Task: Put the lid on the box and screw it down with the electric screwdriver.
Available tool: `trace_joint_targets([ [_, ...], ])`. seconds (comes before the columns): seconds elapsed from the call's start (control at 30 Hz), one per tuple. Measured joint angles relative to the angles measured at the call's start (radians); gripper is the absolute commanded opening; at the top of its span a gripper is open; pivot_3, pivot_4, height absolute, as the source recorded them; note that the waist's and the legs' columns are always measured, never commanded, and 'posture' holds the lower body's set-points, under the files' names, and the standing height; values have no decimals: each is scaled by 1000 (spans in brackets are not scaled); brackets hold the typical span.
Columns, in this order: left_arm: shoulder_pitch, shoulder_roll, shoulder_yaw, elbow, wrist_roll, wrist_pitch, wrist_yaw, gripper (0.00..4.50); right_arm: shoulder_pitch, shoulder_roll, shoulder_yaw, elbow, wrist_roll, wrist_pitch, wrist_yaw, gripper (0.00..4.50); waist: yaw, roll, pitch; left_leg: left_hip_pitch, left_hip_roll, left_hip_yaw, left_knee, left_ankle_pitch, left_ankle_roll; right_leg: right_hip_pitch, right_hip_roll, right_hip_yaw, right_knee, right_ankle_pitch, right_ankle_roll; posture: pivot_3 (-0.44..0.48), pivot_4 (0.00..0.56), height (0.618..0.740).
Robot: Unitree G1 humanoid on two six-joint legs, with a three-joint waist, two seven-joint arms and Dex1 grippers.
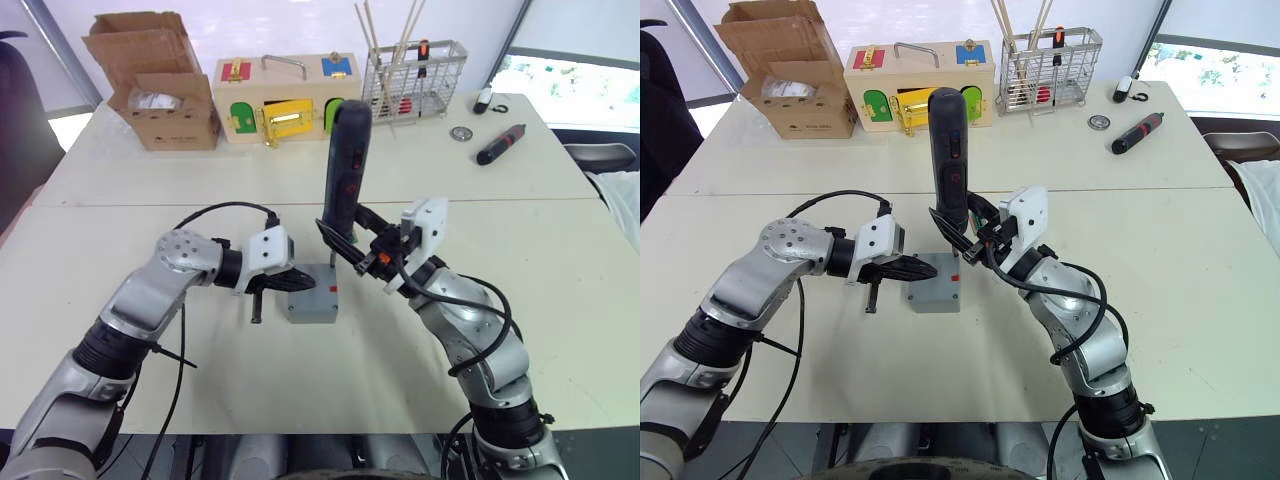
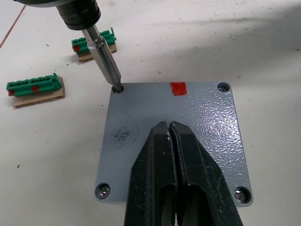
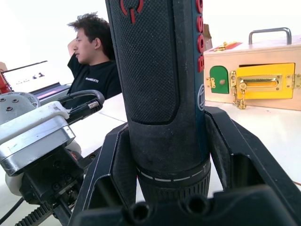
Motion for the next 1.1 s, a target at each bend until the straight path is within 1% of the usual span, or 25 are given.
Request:
trace_joint_targets([
  [0.53, 2, 0, -1, 7, 0, -12, 0, 0, 0, 11, -1, 8, 0, -3, -10, 1779, 0, 0, 0, 1, 0, 0, 0, 0, 0, 1, 0, 0, 0, 0, 0, 0, 150, 740],
  [1.1, -18, -4, -4, -13, 9, 54, 1, 0, -4, 8, -8, 19, 3, -2, 3, 1779, 2, 0, 0, 1, 0, 0, 0, 0, 0, 2, 0, 0, 0, 0, 0, 0, 150, 740],
])
